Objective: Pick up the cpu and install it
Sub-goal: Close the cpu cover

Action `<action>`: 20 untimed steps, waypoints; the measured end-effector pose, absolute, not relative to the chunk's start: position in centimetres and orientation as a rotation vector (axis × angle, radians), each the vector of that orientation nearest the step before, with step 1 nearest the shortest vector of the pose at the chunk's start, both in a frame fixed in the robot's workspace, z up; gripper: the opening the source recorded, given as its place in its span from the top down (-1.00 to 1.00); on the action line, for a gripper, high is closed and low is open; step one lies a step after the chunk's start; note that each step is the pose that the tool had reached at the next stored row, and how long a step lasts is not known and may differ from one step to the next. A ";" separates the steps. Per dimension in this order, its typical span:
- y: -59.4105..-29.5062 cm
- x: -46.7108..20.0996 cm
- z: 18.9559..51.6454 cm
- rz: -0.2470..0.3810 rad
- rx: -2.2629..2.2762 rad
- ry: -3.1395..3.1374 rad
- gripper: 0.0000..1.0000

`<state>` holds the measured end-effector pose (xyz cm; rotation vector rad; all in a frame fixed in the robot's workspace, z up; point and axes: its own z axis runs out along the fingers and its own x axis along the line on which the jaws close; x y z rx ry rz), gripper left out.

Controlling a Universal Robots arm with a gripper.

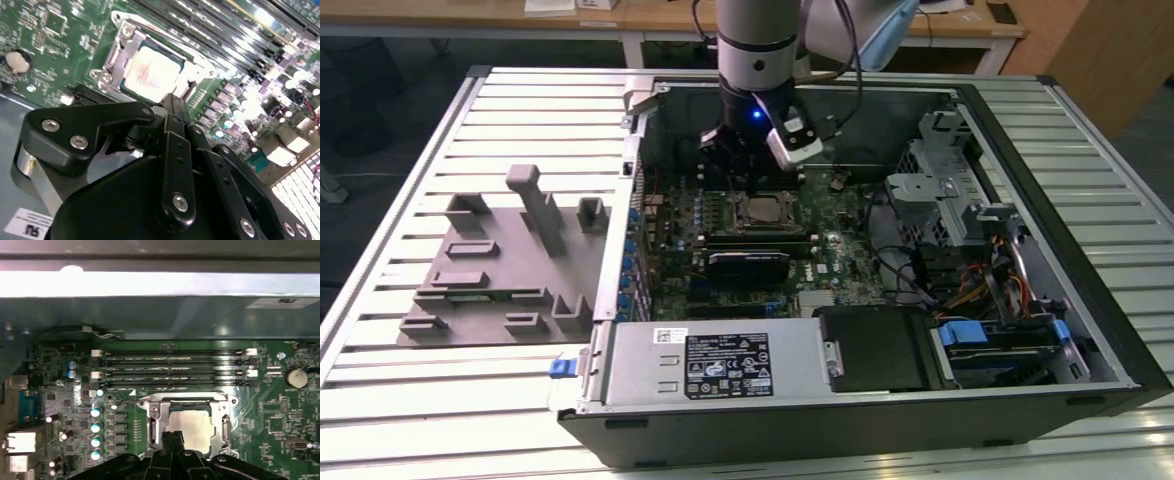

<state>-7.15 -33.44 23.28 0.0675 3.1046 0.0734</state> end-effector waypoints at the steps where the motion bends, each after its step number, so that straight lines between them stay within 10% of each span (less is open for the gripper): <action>1: -33.4 -6.9 23.3 0.073 0.068 3.105 0.79; 20: -33.4 -5.2 24.7 0.073 0.068 3.105 0.79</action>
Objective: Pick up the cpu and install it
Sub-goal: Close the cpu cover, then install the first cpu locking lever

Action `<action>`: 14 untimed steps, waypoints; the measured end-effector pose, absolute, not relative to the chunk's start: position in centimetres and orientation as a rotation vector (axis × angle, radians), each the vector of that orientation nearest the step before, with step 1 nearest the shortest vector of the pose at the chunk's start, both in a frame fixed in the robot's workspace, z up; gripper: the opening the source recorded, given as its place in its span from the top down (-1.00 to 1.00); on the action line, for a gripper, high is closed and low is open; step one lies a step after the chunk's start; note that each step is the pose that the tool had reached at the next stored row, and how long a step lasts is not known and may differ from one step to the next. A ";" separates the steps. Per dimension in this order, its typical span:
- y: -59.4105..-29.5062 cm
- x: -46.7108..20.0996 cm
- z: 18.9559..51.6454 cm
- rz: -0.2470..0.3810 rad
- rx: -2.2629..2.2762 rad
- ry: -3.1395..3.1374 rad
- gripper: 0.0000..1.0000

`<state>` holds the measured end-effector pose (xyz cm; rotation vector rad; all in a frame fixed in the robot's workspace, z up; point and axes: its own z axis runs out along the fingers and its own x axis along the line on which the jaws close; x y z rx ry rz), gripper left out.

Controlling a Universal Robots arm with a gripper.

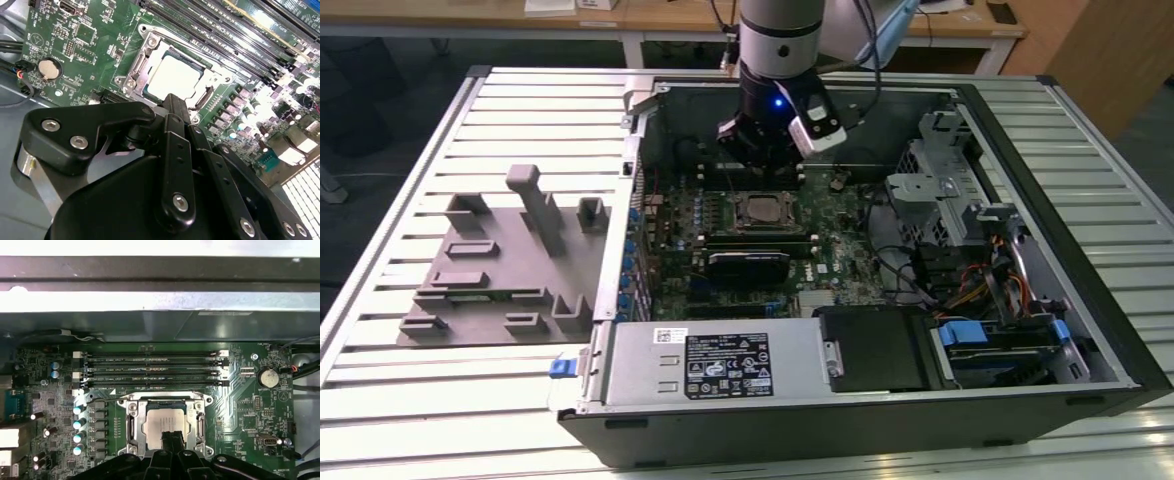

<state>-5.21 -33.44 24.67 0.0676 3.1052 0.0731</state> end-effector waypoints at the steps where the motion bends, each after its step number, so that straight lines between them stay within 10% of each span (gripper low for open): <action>1: -33.4 -5.2 24.7 0.073 0.068 3.105 0.79; 14: -33.4 -5.2 24.8 0.073 0.068 3.105 0.79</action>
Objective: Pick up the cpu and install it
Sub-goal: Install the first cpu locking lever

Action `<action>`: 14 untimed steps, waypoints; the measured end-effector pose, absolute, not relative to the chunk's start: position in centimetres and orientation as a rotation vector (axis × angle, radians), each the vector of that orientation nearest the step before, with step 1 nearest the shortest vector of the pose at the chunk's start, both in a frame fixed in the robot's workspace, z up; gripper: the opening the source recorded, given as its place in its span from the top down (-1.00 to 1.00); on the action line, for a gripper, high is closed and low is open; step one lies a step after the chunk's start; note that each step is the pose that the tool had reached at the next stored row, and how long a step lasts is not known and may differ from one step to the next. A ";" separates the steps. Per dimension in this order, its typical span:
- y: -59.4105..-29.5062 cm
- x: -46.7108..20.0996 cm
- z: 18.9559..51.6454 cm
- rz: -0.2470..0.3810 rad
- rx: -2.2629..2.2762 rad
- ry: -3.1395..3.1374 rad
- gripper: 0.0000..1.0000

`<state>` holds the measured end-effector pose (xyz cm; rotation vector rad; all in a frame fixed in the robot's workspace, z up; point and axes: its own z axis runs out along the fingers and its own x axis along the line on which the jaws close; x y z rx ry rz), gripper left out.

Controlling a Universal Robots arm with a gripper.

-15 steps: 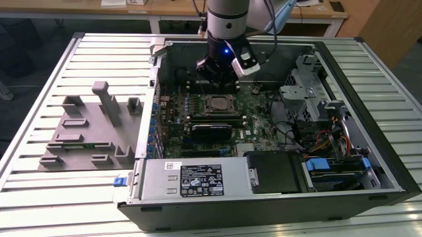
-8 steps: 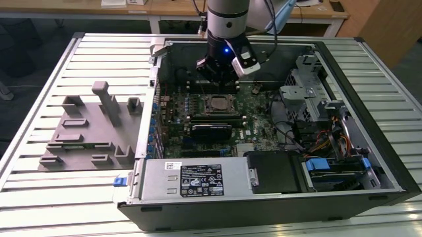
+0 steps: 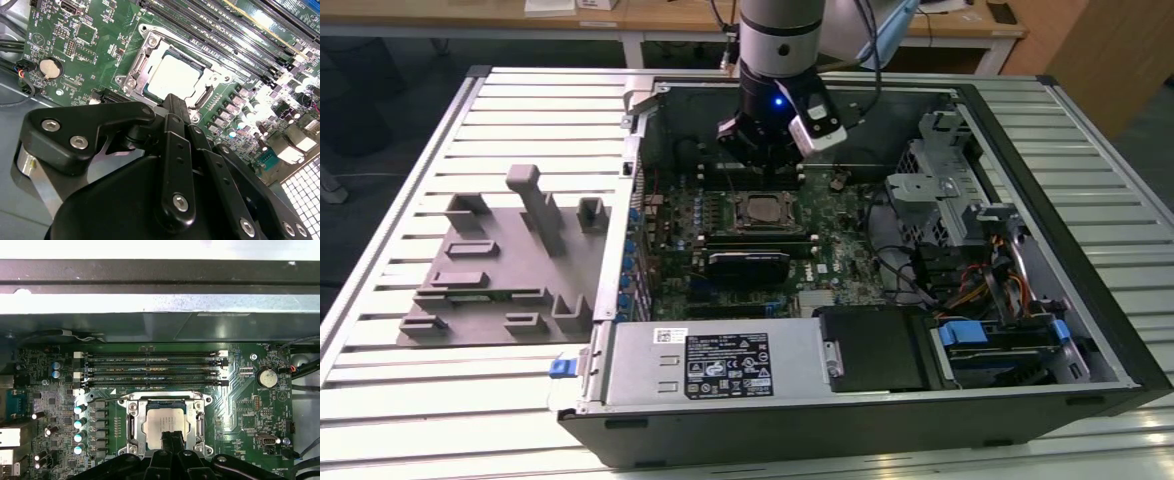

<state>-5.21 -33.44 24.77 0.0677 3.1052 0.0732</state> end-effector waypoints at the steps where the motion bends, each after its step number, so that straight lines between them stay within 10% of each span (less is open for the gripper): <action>1: -33.4 -5.2 24.8 0.073 0.068 3.105 0.79; 14: -33.4 -8.6 24.8 0.073 0.069 3.105 0.79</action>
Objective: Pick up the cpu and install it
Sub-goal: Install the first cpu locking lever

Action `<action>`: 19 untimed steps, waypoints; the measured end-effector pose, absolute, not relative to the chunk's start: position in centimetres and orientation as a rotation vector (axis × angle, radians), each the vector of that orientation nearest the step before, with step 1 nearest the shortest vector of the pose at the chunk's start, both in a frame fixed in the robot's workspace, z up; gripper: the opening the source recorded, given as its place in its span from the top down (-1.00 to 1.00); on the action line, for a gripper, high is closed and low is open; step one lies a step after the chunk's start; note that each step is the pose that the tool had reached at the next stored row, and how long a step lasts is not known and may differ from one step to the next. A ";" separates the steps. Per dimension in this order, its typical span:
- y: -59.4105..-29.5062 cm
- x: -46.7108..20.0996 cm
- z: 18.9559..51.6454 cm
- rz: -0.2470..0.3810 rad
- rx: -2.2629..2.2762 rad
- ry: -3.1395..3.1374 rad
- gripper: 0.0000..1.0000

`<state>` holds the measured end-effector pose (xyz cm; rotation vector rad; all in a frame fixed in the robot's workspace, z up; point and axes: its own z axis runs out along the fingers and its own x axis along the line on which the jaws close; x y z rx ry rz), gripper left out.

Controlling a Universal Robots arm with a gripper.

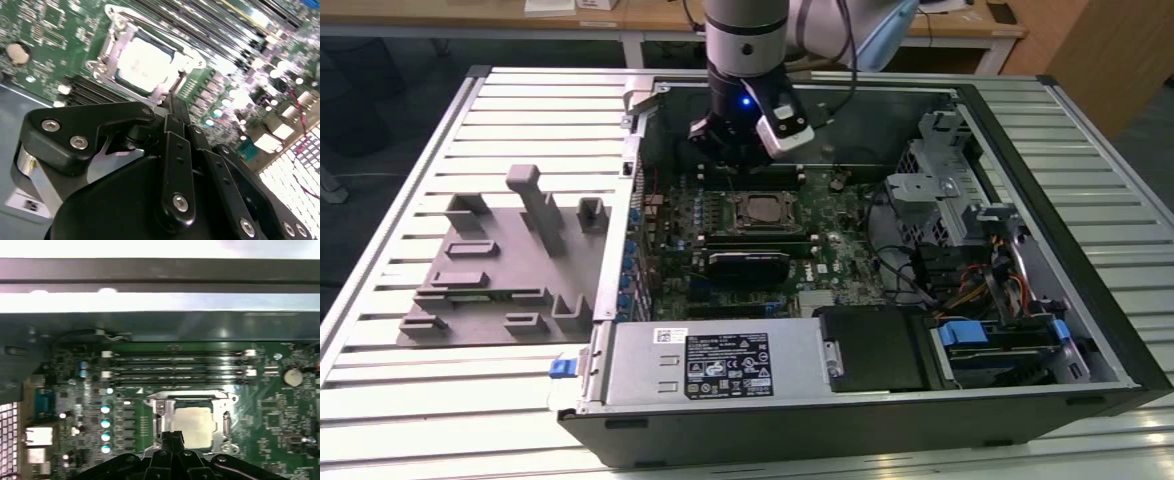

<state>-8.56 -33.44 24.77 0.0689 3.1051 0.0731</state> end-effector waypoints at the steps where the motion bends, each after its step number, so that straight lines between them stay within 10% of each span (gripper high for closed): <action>1: -33.4 -8.8 24.8 0.073 0.069 3.105 0.79; 12: -33.4 -11.5 24.8 0.081 0.072 3.105 0.79; 19: -33.4 -12.1 24.8 0.198 0.074 3.102 0.79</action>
